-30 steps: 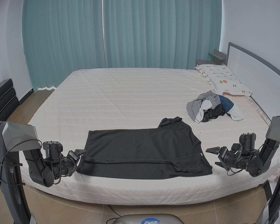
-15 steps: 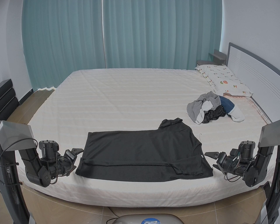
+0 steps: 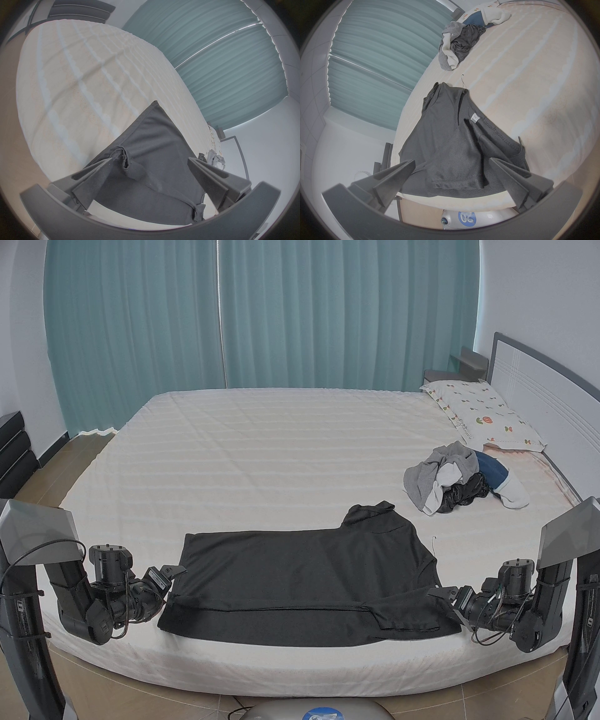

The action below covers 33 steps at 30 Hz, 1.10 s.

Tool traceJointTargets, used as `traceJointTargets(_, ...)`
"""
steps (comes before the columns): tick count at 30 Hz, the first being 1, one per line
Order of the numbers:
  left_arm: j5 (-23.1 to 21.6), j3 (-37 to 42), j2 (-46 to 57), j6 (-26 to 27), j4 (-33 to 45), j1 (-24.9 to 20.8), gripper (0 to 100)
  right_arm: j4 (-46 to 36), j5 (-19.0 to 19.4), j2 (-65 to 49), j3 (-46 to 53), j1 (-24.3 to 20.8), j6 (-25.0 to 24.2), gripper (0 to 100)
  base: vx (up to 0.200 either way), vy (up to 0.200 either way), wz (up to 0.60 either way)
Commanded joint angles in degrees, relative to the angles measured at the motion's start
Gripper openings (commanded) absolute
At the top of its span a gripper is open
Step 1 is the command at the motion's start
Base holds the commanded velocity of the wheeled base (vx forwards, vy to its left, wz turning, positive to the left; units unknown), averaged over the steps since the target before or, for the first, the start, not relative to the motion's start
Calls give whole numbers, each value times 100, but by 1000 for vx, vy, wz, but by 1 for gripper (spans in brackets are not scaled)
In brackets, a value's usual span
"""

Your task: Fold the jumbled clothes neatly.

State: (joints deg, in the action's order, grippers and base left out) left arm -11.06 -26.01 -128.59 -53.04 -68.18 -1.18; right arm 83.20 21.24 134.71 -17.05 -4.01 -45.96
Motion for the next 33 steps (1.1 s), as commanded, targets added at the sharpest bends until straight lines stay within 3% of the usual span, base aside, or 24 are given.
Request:
traceJointTargets(1,7,9,-52,4,7,-58,100,3,3,56,0,-3,-1,100,0,0,0)
traceJointTargets(8,148,-35,-176,66,15,-251,100,3,-5,65,0,-12,26,100,0,0,0)
traceJointTargets(12,543,0,-386,523,7,-409,100,3,3,73,0,-21,34,100,0,0,0)
traceJointTargets(22,877,-79,-457,584,7,-831,100,3,-14,108,0,-30,52,100,0,0,0)
traceJointTargets(30,1044,-703,-668,532,15,-805,100,3,-14,117,-17,-30,52,100,0,0,0)
traceJointTargets(32,1167,-914,-791,523,7,-752,100,3,-23,117,-17,-30,52,100,0,0,0)
traceJointTargets(33,1484,-1248,-1019,523,7,-629,100,3,-32,135,-26,-30,52,100,0,0,0)
